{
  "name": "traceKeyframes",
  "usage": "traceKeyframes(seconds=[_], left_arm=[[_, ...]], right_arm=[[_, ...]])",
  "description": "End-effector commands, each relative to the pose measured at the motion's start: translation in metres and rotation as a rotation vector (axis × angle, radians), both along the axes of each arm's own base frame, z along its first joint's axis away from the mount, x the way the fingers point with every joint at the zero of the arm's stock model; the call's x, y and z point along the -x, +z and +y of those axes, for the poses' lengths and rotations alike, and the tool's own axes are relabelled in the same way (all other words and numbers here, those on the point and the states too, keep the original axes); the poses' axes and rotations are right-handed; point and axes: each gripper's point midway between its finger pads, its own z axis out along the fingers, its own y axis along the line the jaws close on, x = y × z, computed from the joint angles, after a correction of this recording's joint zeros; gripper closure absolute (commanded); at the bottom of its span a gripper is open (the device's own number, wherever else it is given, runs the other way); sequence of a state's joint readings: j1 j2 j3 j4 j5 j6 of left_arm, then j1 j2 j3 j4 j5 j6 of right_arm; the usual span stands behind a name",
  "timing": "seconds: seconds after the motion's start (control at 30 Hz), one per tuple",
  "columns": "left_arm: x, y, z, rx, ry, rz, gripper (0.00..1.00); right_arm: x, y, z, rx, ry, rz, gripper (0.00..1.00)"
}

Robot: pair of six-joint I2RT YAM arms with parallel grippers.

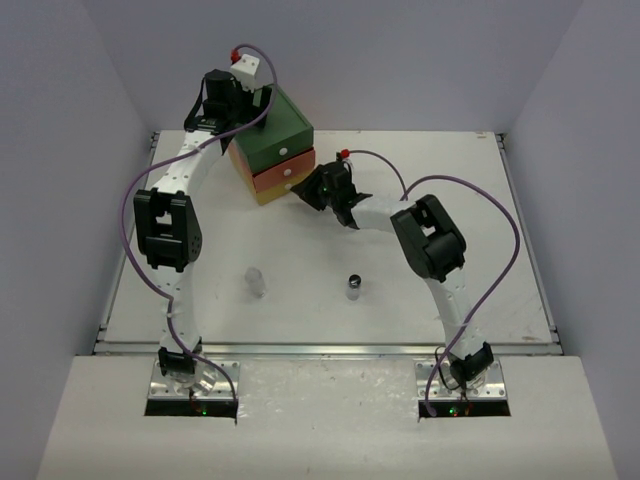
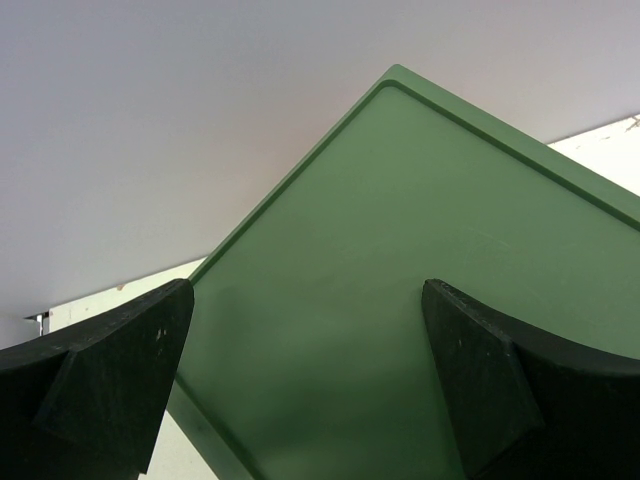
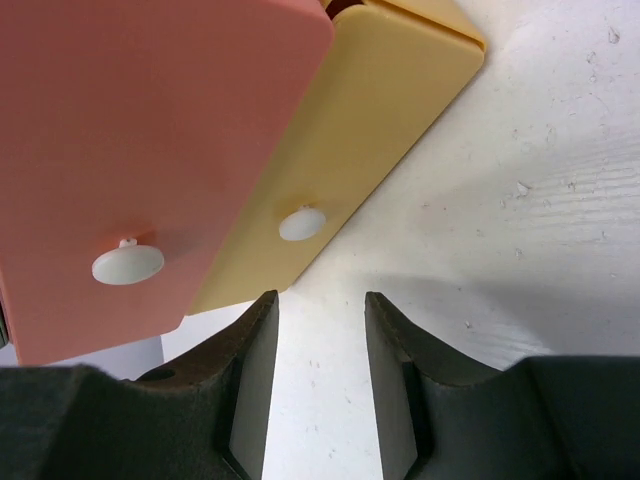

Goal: Organize the makeup

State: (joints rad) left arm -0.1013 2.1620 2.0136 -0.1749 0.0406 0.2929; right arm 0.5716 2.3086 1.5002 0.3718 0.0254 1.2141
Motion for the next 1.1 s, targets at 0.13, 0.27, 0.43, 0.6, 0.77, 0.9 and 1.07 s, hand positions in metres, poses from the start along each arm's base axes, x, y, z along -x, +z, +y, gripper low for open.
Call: traceKeyframes(seconds=[0.13, 0.27, 0.43, 0.6, 0.77, 0.9, 1.07], left_arm=[[0.025, -0.099, 0.003, -0.063, -0.022, 0.281, 0.0], [0.026, -0.1, 0.004, -0.067, -0.021, 0.283, 0.0], [0.026, -0.1, 0.004, -0.071, -0.018, 0.284, 0.0], [0.026, -0.103, 0.007, -0.081, -0.015, 0.288, 0.0], [0.026, -0.104, 0.006, -0.078, -0.014, 0.29, 0.0], [0.025, -0.105, 0.006, -0.075, -0.014, 0.29, 0.0], [0.026, -0.104, 0.006, -0.073, -0.014, 0.289, 0.0]], right_arm=[[-0.031, 0.037, 0.003, -0.055, -0.037, -0.121, 0.58], [-0.043, 0.045, 0.002, -0.059, -0.059, -0.156, 0.57], [-0.057, 0.044, 0.003, -0.065, -0.082, -0.172, 0.56], [-0.063, 0.048, 0.001, -0.057, -0.081, -0.192, 0.55], [-0.057, 0.044, -0.004, -0.042, -0.075, -0.174, 0.57], [-0.041, 0.025, -0.004, -0.121, -0.091, -0.051, 0.58], [-0.033, 0.01, 0.002, -0.197, -0.1, 0.033, 0.59]])
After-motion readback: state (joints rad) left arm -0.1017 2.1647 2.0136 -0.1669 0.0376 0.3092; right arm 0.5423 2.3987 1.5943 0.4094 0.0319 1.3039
